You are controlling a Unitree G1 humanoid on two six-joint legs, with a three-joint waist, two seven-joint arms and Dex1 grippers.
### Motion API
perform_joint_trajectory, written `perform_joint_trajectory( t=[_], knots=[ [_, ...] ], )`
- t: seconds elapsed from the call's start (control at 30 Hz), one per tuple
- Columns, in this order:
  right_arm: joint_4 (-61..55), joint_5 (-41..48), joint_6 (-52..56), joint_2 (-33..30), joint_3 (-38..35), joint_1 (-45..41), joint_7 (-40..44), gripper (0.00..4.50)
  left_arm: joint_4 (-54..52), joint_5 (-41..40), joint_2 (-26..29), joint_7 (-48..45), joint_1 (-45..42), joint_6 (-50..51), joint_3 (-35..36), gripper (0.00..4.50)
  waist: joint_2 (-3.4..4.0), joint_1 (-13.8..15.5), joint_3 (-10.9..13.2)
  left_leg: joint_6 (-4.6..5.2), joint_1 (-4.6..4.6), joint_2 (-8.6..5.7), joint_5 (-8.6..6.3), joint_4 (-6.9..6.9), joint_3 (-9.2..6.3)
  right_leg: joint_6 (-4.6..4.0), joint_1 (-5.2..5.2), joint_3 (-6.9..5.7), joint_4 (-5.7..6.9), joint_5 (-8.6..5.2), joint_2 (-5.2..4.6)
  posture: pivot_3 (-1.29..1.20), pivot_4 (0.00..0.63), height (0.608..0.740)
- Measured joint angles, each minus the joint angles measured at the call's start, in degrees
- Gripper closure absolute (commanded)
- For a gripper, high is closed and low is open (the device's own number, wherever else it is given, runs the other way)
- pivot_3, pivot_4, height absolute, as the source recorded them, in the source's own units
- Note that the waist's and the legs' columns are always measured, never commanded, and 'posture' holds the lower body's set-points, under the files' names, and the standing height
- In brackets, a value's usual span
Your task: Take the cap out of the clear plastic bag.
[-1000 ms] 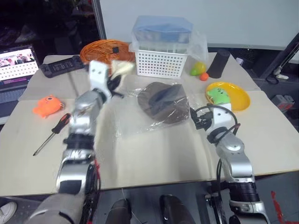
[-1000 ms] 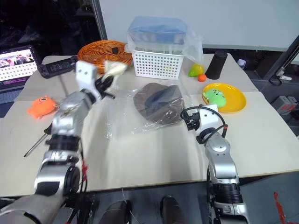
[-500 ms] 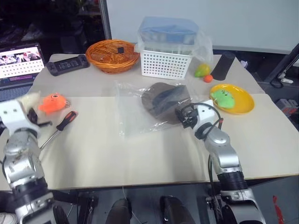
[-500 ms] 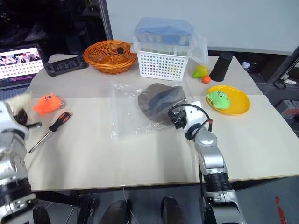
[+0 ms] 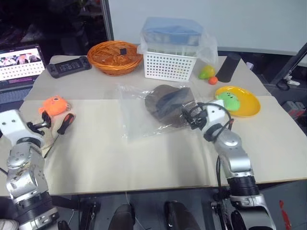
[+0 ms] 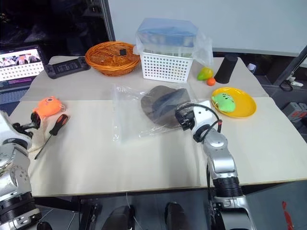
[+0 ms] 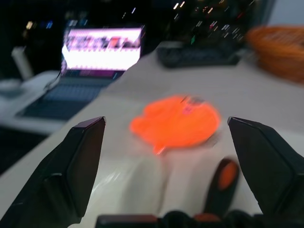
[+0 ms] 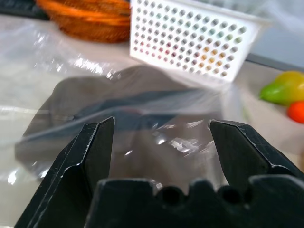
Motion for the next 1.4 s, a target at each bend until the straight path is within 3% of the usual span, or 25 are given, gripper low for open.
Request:
perform_joint_trajectory(
  t=[0.27,0.43,0.57,0.7,0.83,0.9,1.03,1.17,1.4],
  knots=[
    [-12.06,18.9,32.17,-3.17,-6.86,-3.71,0.91,0.67,-4.44,3.29,-0.23,-5.61,0.23,-2.87,-15.38,0.05,-0.01,-0.5,-0.01,0.02,0.0,0.04,-0.01,-0.01,0.01,-0.04,-0.01,0.01,0.0,-0.03,0.06,0.0,0.15,0.74],
    [-13.91,34.6,56.94,4.76,-18.49,-3.25,-5.31,0.67,-3.66,3.81,-0.22,-6.46,-0.29,-4.49,-17.09,0.05,0.0,-0.37,-0.01,0.03,-0.01,0.03,0.0,-0.01,0.01,-0.04,-0.02,0.04,0.03,-0.02,0.05,0.0,0.15,0.74],
    [-14.96,40.03,64.66,13.92,-28.45,-2.03,-12.33,0.67,-2.08,3.58,-0.73,-7.0,-0.54,-5.88,-17.21,0.05,-0.01,-0.26,-0.02,0.03,-0.06,0.03,-0.01,0.0,-0.02,0.03,-0.03,-0.02,-0.01,-0.06,0.05,0.0,0.15,0.74],
    [-13.15,44.13,66.06,22.64,-34.68,-1.77,-19.18,0.67,-3.48,-0.17,-1.18,-11.16,-0.62,-5.4,-18.82,0.05,0.0,-0.35,-0.02,0.04,-0.11,0.02,0.0,0.01,-0.02,0.06,-0.05,-0.02,-0.05,-0.06,0.03,0.0,0.15,0.74],
    [-9.81,45.2,63.44,22.95,-37.02,-1.81,-24.32,0.67,-8.8,-9.07,1.54,-18.85,0.2,1.05,-18.91,0.05,0.03,-0.41,-0.01,0.04,-0.1,0.02,-0.01,0.01,-0.03,0.14,-0.05,-0.04,-0.08,-0.12,0.04,0.0,0.15,0.74],
    [-7.71,45.47,60.93,22.96,-37.06,-1.81,-25.62,0.67,-12.53,-15.23,5.92,-23.83,1.67,6.31,-18.87,0.05,0.07,-0.9,-0.01,0.05,-0.09,0.06,-0.01,0.0,-0.04,0.32,-0.05,-0.04,-0.07,-0.24,0.07,0.0,0.15,0.74],
    [-3.39,46.34,56.04,22.95,-35.25,-1.83,-25.89,0.67,-17.38,-25.9,14.59,-30.92,5.1,16.05,-15.57,0.05,0.15,-2.04,-0.02,0.05,-0.05,0.08,-0.01,-0.01,-0.05,0.35,-0.04,-0.03,-0.06,-0.26,0.09,0.0,0.15,0.74],
    [1.03,47.06,50.65,22.95,-33.51,-2.03,-24.38,0.67,-19.49,-31.39,22.69,-36.02,7.68,21.52,-10.99,0.05,0.18,-2.19,-0.05,0.06,0.03,0.09,-0.01,-0.01,-0.07,0.33,0.03,-0.04,-0.1,-0.29,0.09,0.0,0.15,0.74],
    [11.39,47.52,39.51,22.62,-29.33,-4.67,-19.87,0.67,-22.25,-36.86,24.6,-36.17,9.49,25.09,-8.45,0.05,0.15,-2.56,-0.09,0.05,0.15,0.12,-0.02,-0.06,-0.08,-0.01,0.12,-0.05,-0.13,-0.49,0.1,0.0,0.15,0.74]
  ],
)
